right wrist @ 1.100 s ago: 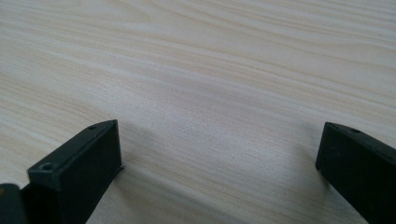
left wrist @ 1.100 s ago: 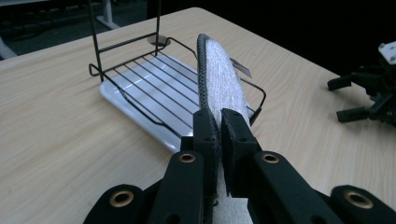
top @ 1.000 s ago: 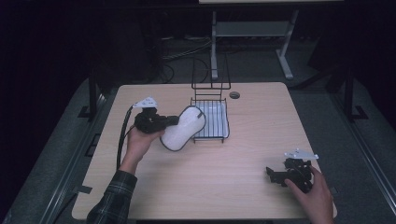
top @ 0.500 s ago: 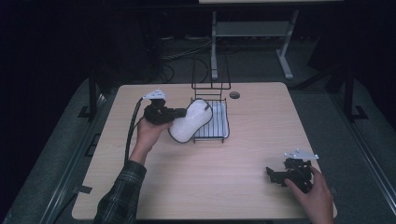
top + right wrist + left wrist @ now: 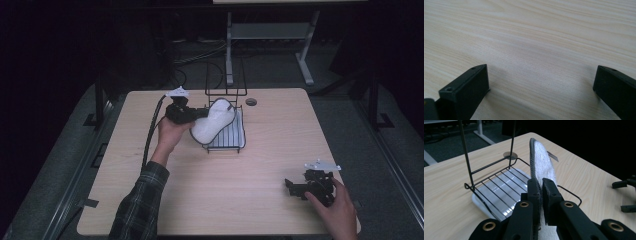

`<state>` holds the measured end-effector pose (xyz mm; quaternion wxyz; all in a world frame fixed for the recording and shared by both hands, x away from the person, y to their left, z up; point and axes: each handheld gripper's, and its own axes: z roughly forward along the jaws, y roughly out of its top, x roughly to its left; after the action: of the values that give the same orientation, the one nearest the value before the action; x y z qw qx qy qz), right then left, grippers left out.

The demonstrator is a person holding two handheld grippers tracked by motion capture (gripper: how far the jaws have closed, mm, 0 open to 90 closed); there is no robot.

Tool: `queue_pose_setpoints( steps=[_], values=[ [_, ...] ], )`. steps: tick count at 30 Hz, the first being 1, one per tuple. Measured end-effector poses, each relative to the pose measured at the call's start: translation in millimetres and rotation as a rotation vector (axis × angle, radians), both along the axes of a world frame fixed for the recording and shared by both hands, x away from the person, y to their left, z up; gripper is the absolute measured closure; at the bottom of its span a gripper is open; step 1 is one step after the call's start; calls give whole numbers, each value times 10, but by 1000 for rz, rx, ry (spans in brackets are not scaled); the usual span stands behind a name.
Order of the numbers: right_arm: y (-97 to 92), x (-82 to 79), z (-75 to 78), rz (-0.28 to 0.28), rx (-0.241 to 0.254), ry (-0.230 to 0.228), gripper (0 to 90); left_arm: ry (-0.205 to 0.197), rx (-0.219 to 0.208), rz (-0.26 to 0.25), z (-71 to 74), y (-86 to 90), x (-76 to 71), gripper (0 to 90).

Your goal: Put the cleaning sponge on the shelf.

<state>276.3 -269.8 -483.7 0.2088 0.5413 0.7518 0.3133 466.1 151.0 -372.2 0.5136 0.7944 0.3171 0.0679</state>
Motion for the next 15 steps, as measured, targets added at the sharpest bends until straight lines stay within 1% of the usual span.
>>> queue_pose_setpoints(
  steps=[2, 3, 7, 13, 15],
  values=[
    [0, 0, 0, 0, 0, 0, 0, 9, -9, -1, -14, -12, 26, 852],
    [0, 0, 0, 0, 0, 0, 0, 8, -2, 2, -24, -23, 42, 853],
    [1, 0, 0, 0, 1, 0, 0, 17, -15, 10, -56, -64, 100, 853],
    [0, 0, 0, 0, 0, 0, 0, 26, -19, 25, -94, -131, 172, 852],
    [0, 0, 0, 0, 0, 0, 0, 29, -32, 30, -119, -132, 203, 852]
  ],
)
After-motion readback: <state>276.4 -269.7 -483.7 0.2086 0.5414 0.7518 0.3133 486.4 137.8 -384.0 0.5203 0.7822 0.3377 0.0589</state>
